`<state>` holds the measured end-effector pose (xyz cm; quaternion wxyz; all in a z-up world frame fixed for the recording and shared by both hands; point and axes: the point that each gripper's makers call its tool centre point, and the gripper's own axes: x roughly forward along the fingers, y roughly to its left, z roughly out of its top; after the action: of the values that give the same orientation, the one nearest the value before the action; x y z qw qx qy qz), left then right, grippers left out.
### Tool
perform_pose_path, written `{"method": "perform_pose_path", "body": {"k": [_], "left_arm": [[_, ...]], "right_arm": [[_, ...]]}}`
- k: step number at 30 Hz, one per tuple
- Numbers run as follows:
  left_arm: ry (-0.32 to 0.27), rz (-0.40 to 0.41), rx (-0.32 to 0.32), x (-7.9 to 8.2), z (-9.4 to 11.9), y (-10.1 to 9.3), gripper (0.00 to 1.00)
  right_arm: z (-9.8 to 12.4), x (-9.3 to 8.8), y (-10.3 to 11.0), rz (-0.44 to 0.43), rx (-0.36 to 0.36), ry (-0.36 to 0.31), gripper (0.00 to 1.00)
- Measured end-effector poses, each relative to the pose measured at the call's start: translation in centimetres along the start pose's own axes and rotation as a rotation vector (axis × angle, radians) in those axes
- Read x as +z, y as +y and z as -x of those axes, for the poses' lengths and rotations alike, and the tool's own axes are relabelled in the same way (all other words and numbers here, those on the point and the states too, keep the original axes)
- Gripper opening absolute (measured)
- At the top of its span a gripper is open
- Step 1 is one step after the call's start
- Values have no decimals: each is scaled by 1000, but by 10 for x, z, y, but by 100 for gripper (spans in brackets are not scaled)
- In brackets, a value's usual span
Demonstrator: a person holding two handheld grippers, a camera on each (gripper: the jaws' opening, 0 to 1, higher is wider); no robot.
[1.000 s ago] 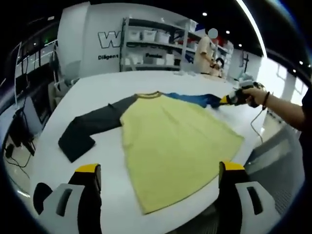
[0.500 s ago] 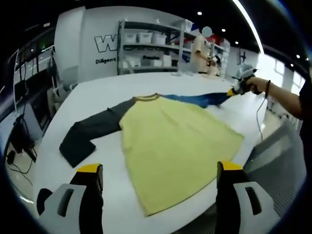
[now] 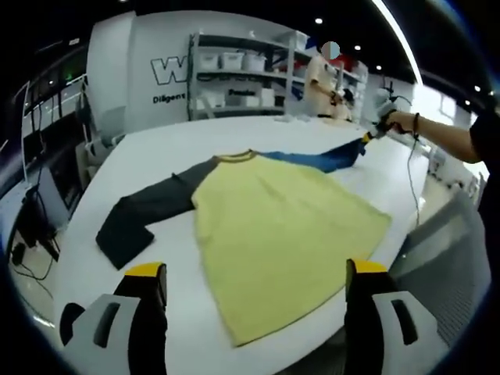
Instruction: Fold the garment on the visible template until the final outline fits inside the template.
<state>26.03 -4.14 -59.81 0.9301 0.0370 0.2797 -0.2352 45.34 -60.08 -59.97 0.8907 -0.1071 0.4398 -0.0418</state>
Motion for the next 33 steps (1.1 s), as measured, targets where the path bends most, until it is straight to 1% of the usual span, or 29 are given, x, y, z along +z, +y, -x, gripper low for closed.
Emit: {"method": "perform_pose_path", "body": {"k": [2, 3, 4, 5, 6, 8, 9, 10, 13, 14, 17, 18, 20, 22, 23, 25, 26, 27, 29, 30, 31, 32, 33], "left_arm": [[12, -8, 3, -2, 0, 0, 92], [13, -9, 3, -2, 0, -1, 92], [14, -7, 2, -2, 0, -2, 92], [13, -5, 2, -1, 0, -2, 91], [12, -5, 4, -1, 0, -2, 91], [12, -3, 6, -1, 0, -2, 91], [16, -1, 8, -2, 0, -1, 91], [17, -2, 8, -2, 0, -1, 91], [23, -7, 12, -3, 0, -1, 91], [24, -10, 14, -3, 0, -1, 91], [29, -8, 18, -4, 0, -1, 91], [33, -5, 21, -5, 0, -1, 90], [36, -7, 25, -5, 0, 0, 90], [29, -10, 25, -4, 0, 0, 91], [29, -9, 24, -4, 0, -1, 91], [29, -10, 26, -4, 1, 0, 91], [25, -13, 28, -3, 1, 0, 91], [24, -11, 28, -3, 1, 0, 91], [20, -10, 28, -2, 1, 0, 92], [18, -11, 28, -2, 1, 0, 92], [17, -12, 26, -2, 2, 0, 92], [18, -13, 23, -2, 2, -1, 92], [20, -14, 23, -2, 2, -1, 92]], "right_arm": [[-10, 3, -4, 1, -10, 1, 0], [-15, 3, -7, 3, -18, 12, 0], [-21, 1, -11, 13, -30, 33, 0], [-26, 0, -14, 41, -38, 53, 0], [-29, -1, -15, 41, -43, 59, 0], [-36, -1, -15, 81, -45, 59, 0], [-39, -3, -16, 86, -54, 64, 0], [-43, -9, -19, 103, -61, 97, 0], [-52, -14, -18, 96, -45, 107, 0], [-55, -16, -17, 79, -35, 105, 0], [-64, -19, -19, 77, -33, 107, 0], [-65, -23, -20, 77, -34, 122, 0], [-69, -27, -22, 75, -41, 121, 0], [-71, -33, -21, 26, -31, 120, 0], [-65, -37, -15, -11, -31, 122, 0], [-65, -37, -17, -91, -38, 96, 0], [-64, -37, -17, -146, -31, 87, 0], [-64, -34, -18, -179, -24, 68, 5], [-58, -29, -17, -274, -15, 27, 17], [-57, -24, -19, -338, -8, 0, 24], [-55, -22, -20, -373, 1, -15, 27], [-54, -18, -18, -437, 18, -29, 29], [-52, -17, -16, -455, 39, -35, 29]]}}
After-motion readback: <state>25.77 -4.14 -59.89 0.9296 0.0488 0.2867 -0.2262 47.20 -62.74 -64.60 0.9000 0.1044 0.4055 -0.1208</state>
